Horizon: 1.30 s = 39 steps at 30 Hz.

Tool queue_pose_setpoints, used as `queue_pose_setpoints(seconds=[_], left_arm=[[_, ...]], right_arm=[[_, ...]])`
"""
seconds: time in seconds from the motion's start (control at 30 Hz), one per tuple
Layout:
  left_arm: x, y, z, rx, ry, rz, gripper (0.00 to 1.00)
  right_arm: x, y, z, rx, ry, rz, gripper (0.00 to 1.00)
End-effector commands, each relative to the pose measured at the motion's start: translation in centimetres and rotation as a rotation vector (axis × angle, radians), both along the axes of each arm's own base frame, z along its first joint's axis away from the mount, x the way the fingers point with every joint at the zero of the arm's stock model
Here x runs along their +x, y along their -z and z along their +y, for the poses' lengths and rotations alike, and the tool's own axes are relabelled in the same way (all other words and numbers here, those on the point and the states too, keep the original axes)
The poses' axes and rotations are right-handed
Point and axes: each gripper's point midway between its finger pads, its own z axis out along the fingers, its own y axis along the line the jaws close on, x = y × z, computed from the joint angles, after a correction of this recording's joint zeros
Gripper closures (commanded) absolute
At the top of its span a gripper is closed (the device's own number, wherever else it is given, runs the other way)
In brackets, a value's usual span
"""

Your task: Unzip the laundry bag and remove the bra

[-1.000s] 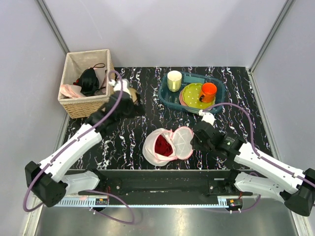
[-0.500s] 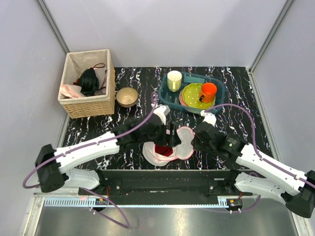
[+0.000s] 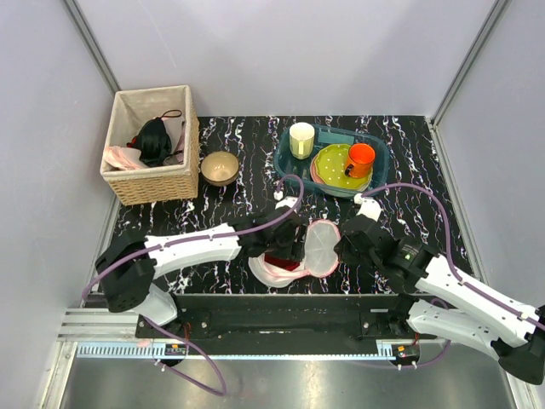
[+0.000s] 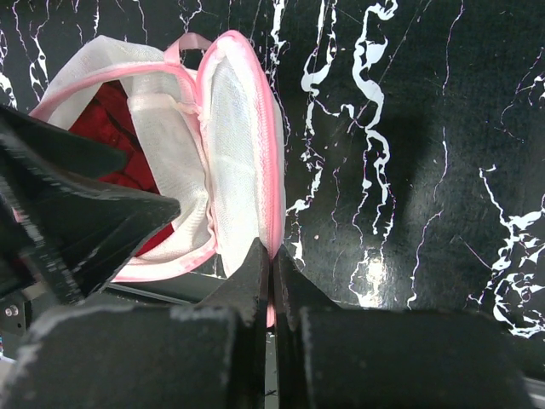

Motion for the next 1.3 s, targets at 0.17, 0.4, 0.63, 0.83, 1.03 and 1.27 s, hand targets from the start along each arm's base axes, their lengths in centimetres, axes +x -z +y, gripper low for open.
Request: queue_pose_setpoints(seconds=[0.17, 0.4, 0.63, 0.83, 1.03, 1.27], left_arm=[[1.1, 2.0, -0.5, 0.056, -0.006, -0.007, 0.42], [0.7, 0.1, 0.6, 0.025, -0.019, -0.035, 0.80], [0.3, -2.7, 1.8, -0.021, -0.028, -0.053, 1.00], [-0.1, -3.5, 2.7, -0.026, -0.034, -0.058, 1.00], [0.2, -2.5, 3.5, 0.013, -0.043, -0.069, 0.85], [-0.2, -2.2, 3.6, 0.001, -0.013, -0.077, 0.57]], right_arm=[[0.5, -0.6, -0.1, -0.008, 0.017, -0.029, 1.00], [0.4, 0.4, -0.6, -0.040, 0.024, -0.013, 1.00], [0.4, 0.8, -1.5, -0.079, 0.042, -0.017, 1.00], [0.5, 1.2, -1.8, -0.111, 0.044, -0.011, 1.00], [0.6, 1.2, -1.5, -0.114, 0.037, -0.007, 1.00], [0.5, 1.5, -1.2, -0.121, 0.021, 0.007, 1.00]])
